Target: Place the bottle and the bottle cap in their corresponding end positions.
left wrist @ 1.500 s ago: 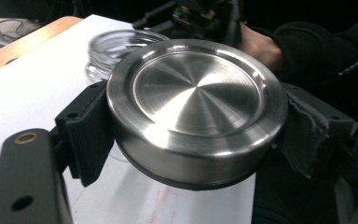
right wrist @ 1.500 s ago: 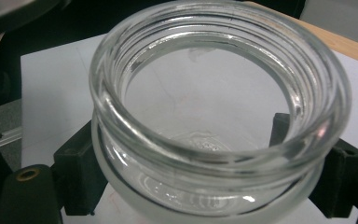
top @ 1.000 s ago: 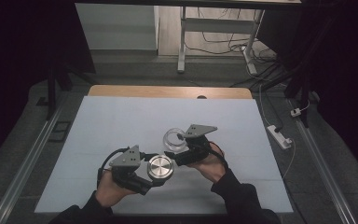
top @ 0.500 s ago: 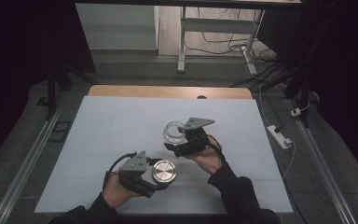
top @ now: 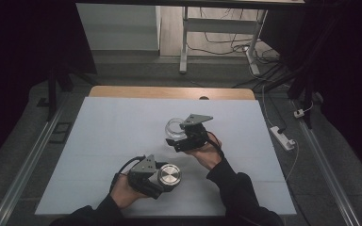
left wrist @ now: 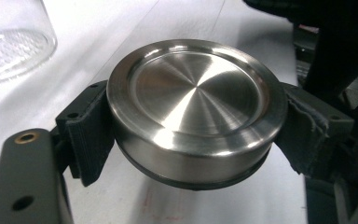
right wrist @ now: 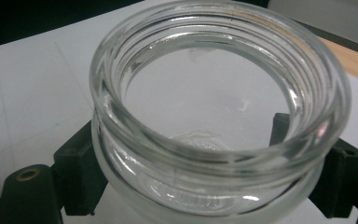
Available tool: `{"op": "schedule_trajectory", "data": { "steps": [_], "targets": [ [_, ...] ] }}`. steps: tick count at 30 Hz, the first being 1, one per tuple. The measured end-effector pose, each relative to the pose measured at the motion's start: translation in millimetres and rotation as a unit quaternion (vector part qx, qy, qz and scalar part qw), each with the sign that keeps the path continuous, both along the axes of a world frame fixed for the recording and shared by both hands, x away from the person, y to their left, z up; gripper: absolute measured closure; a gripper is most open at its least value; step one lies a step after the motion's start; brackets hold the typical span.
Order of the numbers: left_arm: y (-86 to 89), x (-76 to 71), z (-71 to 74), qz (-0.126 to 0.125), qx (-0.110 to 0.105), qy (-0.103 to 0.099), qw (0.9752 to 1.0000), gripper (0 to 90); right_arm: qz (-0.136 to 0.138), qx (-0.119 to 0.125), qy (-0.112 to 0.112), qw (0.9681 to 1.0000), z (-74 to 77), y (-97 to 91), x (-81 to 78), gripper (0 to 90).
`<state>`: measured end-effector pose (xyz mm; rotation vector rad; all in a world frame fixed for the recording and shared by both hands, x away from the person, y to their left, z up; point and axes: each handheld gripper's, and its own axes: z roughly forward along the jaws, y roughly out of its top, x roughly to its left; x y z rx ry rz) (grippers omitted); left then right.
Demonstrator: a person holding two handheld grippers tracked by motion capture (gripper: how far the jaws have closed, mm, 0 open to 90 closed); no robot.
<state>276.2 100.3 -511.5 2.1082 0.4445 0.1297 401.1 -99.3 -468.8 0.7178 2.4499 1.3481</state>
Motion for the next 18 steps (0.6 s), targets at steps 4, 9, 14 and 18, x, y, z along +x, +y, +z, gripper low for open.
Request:
{"op": "schedule_trajectory", "data": {
  "steps": [4, 9, 14, 18],
  "targets": [
    [-1.5, 5.4, -7.4, 0.005, 0.016, 0.001, 0.9999, 19.7, -0.004, -0.001, 0.001, 1.0, -3.7, 3.4, 5.9, 15.0],
    [-2.1, 11.6, -12.4, 0.015, 0.027, 0.006, 0.9995, 19.6, -0.008, -0.005, 0.003, 0.9999, -9.2, 7.9, 12.2, 15.0],
    [-6.6, 15.5, -16.9, 0.018, 0.042, 0.012, 0.9989, 19.6, -0.013, -0.014, 0.002, 0.9998, -15.8, 11.4, 18.6, 15.0],
    [-9.8, 18.0, -19.8, 0.022, 0.053, 0.016, 0.9982, 19.6, -0.018, -0.017, 0.003, 0.9997, -19.6, 13.1, 23.1, 15.0]
  ]
}}
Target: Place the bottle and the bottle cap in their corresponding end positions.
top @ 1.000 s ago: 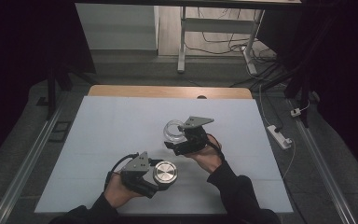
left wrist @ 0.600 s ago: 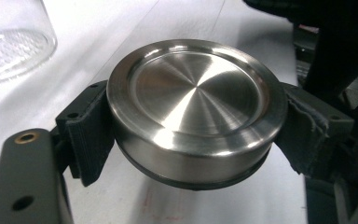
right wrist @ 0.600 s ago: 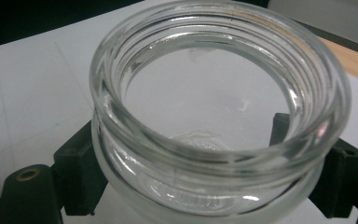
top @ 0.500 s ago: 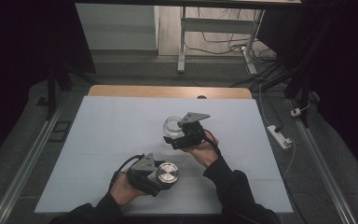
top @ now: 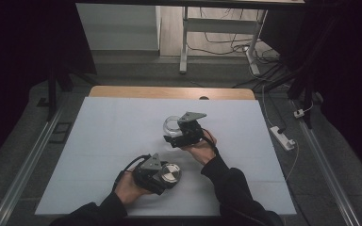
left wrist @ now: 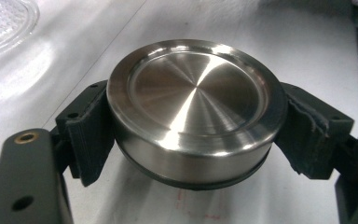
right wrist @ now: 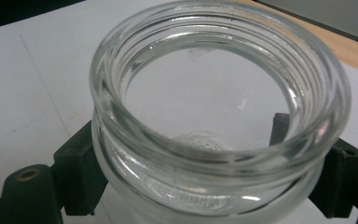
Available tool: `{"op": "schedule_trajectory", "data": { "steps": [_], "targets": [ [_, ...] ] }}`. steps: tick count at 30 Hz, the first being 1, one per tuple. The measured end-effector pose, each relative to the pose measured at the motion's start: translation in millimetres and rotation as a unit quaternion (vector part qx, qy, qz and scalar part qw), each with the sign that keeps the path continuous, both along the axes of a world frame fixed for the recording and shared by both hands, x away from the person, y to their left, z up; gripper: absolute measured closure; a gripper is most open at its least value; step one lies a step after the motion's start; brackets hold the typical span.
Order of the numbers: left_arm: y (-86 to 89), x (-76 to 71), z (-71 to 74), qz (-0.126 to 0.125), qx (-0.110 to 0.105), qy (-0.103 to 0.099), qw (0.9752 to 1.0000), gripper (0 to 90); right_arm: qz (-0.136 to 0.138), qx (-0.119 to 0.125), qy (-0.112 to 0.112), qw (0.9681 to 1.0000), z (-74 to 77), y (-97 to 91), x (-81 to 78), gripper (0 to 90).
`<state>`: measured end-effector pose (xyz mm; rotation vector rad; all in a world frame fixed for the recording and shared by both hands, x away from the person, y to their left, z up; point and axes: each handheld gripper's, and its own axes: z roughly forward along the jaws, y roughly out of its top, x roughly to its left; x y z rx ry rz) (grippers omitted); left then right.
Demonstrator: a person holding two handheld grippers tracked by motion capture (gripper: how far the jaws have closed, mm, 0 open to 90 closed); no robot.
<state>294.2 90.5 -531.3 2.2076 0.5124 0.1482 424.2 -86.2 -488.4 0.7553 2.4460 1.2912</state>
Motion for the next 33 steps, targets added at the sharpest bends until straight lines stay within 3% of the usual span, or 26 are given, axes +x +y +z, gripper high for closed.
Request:
{"op": "schedule_trajectory", "data": {
  "steps": [14, 22, 33],
  "targets": [
    [-4.7, 9.2, -10.5, 0.009, 0.039, 0.026, 0.9989, 19.5, 0.002, -0.02, 0.005, 0.9998, -14.0, 7.6, 5.8, 15.0],
    [-6.9, 9.6, -11.9, 0.011, 0.053, 0.02, 0.9983, 19.3, 0.002, -0.026, 0.007, 0.9996, -22.3, 8.8, 8.8, 14.9],
    [-8.2, 7.8, -12.2, 0.013, 0.066, 0.008, 0.9977, 17.9, 0.002, -0.024, -0.007, 0.9997, -26.7, 8.3, 7.0, 14.4]
  ]
}}
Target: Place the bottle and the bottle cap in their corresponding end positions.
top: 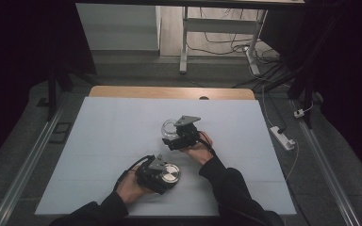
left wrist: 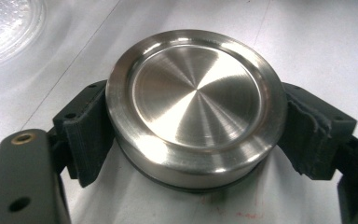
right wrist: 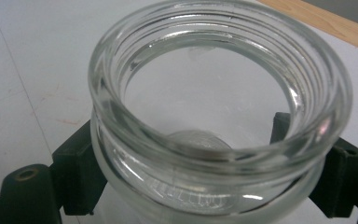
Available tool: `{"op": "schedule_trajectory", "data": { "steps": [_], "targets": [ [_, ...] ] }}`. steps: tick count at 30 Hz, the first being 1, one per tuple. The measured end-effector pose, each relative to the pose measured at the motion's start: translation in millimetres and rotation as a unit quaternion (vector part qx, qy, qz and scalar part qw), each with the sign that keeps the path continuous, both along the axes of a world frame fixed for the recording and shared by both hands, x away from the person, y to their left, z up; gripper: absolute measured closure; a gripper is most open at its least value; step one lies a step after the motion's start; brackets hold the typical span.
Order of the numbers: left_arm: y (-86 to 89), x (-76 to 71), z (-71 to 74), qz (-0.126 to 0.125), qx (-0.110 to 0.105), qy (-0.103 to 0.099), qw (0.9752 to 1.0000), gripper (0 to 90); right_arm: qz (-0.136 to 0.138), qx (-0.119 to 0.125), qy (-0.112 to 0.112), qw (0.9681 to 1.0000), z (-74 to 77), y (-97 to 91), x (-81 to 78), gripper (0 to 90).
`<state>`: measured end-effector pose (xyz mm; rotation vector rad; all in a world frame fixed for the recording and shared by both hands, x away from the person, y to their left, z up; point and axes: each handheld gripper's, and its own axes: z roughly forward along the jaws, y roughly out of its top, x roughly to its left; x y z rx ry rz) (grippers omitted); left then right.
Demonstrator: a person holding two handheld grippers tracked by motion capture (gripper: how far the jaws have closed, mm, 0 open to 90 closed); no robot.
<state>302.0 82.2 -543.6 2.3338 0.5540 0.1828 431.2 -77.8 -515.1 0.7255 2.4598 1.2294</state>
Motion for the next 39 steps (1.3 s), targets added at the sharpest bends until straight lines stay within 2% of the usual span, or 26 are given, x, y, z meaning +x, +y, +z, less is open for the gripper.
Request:
{"op": "schedule_trajectory", "data": {
  "steps": [4, 8, 17, 21, 25, 39],
  "targets": [
    [1.7, 1.2, -0.1, 0.008, -0.003, 0.006, 0.9999, 13.7, -0.002, 0.001, 0.003, 1.0, -0.2, -0.1, 0.1, 13.8],
    [3.0, 1.3, 0.1, 0.01, -0.012, 0.008, 0.9998, 11.3, 0.003, 0.0, 0.013, 0.9999, -2.2, 0.5, 0.7, 9.3],
    [7.9, 0.0, 4.5, 0.014, -0.031, 0.011, 0.9994, 6.9, 0.004, 0.006, 0.011, 0.9999, 3.2, -1.0, -1.0, 3.9],
    [13.7, -1.9, 11.4, 0.016, -0.054, 0.02, 0.9982, 6.2, 0.006, 0.019, 0.016, 0.9997, 7.8, -6.6, -3.2, 2.2],
    [20.7, -3.7, 16.9, 0.026, -0.067, 0.027, 0.997, 5.4, 0.005, 0.022, 0.017, 0.9996, 12.0, -11.8, -7.1, 0.0],
    [49.5, -8.1, 29.3, 0.056, -0.094, 0.038, 0.9933, 1.8, 0.005, 0.019, 0.02, 0.9996, 20.5, -26.0, -27.7, 0.0]
  ]
}}
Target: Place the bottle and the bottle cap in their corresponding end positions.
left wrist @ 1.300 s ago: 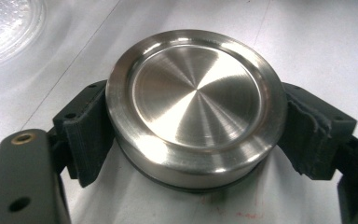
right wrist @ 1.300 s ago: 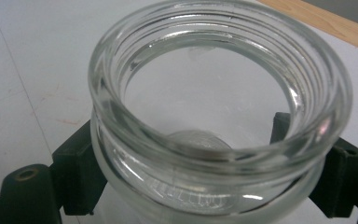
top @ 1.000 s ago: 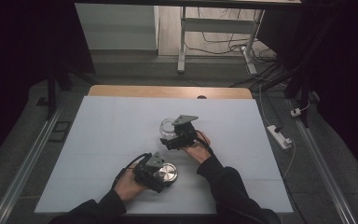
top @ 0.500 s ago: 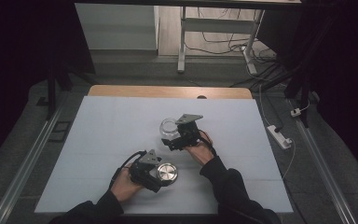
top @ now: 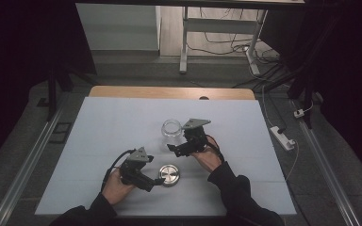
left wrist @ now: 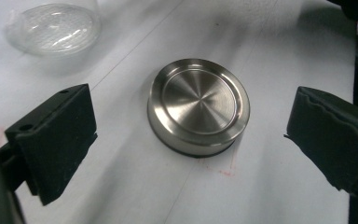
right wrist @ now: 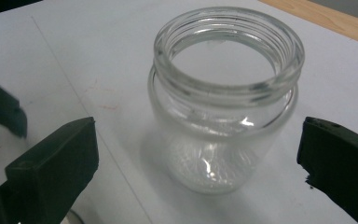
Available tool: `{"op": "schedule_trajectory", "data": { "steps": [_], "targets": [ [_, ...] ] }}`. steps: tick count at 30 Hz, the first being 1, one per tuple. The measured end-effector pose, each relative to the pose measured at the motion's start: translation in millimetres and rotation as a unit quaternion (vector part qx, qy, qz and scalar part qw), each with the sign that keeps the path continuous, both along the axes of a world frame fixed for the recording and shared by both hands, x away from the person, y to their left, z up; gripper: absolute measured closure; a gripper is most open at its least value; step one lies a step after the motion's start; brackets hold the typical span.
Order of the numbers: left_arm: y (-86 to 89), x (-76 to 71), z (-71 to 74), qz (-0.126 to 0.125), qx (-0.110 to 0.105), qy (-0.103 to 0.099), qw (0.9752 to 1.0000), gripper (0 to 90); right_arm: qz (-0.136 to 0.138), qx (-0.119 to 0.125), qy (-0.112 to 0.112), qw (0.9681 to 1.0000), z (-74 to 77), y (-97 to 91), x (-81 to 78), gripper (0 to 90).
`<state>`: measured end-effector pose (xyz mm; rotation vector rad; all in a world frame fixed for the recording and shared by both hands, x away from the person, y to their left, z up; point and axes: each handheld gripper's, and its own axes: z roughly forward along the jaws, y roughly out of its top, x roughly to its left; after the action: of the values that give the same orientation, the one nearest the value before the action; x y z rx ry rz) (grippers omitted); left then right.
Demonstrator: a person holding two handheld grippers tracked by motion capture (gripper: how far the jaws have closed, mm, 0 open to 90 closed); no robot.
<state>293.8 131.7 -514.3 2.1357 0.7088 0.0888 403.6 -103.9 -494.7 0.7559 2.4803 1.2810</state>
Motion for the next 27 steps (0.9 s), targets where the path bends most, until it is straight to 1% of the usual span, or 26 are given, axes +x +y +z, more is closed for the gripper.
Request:
{"op": "schedule_trajectory", "data": {
  "steps": [2, 7, 10, 13, 17, 18, 20, 23, 27],
  "targets": [
    [3.3, -0.3, 0.6, 0.005, -0.005, 0.003, 1.0, 1.4, -0.002, 0.001, 0.002, 1.0, 1.5, -3.7, -3.1, 0.0],
    [10.6, -2.4, 2.8, 0.017, 0.002, 0.001, 0.9999, 0.0, 0.0, 0.004, 0.006, 1.0, 4.8, -11.5, -10.7, 0.0],
    [15.7, -4.5, 3.9, 0.025, 0.006, -0.002, 0.9997, 0.0, 0.002, 0.0, 0.014, 0.9999, 5.6, -15.9, -14.6, 0.0],
    [22.0, -7.5, 4.7, 0.031, 0.006, 0.0, 0.9995, 0.0, 0.004, 0.001, 0.019, 0.9998, 6.4, -20.4, -18.9, 0.0],
    [30.8, -12.7, 5.9, 0.041, 0.005, -0.001, 0.9992, 0.0, 0.002, 0.011, 0.021, 0.9997, 8.8, -26.2, -26.4, 0.0],
    [33.0, -14.0, 6.3, 0.043, 0.006, -0.003, 0.9991, 0.0, 0.001, 0.013, 0.02, 0.9997, 9.3, -27.8, -28.8, 0.0],
    [36.8, -16.8, 7.0, 0.047, 0.005, -0.001, 0.9989, 0.0, 0.0, 0.015, 0.016, 0.9998, 10.4, -31.1, -34.7, 0.0],
    [41.8, -20.5, 6.8, 0.052, 0.012, -0.001, 0.9986, 0.0, 0.0, 0.022, 0.013, 0.9997, 12.0, -36.5, -43.3, 0.0],
    [49.1, -26.1, 8.0, 0.061, 0.007, 0.0, 0.9981, 0.0, -0.001, 0.028, 0.006, 0.9996, 14.9, -44.0, -53.8, 0.0]
  ]
}}
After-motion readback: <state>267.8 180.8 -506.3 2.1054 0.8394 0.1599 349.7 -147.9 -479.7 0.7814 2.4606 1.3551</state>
